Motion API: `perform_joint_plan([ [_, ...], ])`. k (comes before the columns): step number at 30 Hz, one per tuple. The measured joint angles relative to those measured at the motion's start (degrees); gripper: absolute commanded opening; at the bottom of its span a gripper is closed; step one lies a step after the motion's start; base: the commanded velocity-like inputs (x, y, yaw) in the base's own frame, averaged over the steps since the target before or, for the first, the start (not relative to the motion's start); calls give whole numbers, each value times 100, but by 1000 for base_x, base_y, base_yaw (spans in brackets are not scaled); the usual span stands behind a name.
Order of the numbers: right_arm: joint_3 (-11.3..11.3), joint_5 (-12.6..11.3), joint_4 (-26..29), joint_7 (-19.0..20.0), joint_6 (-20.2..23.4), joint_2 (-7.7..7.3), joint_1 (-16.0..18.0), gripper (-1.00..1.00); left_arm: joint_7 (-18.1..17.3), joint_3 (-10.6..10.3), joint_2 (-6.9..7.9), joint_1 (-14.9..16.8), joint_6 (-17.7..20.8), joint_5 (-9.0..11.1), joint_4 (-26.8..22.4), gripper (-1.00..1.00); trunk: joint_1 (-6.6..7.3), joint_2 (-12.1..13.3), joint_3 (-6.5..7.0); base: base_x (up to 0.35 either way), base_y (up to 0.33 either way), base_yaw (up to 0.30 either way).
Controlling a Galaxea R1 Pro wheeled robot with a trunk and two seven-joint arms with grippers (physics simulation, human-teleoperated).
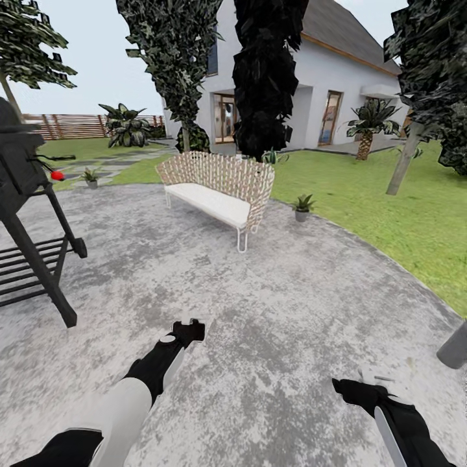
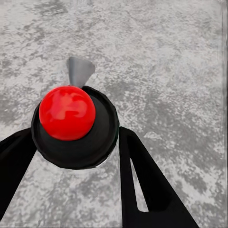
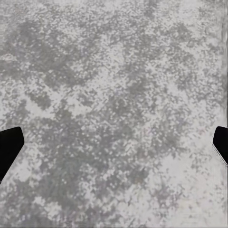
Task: Pick up the pesticide atomizer in the garden and spray insectifuge to fully cover both potted plants in the garden.
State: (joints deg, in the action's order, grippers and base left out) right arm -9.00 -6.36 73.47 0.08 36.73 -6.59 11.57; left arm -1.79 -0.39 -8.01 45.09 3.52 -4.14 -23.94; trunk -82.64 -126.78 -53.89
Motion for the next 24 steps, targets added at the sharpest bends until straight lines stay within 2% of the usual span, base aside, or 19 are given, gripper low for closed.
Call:
perform_joint_plan([
  [16,0,0,-5,0,0,0,0,100,0,0,-7,0,0,0,3,-100,0,0,0,338,-22,-248],
  [24,8,9,-5,0,-6,-2,0,100,0,-1,-7,0,0,0,8,-100,0,0,0,338,-79,-61],
])
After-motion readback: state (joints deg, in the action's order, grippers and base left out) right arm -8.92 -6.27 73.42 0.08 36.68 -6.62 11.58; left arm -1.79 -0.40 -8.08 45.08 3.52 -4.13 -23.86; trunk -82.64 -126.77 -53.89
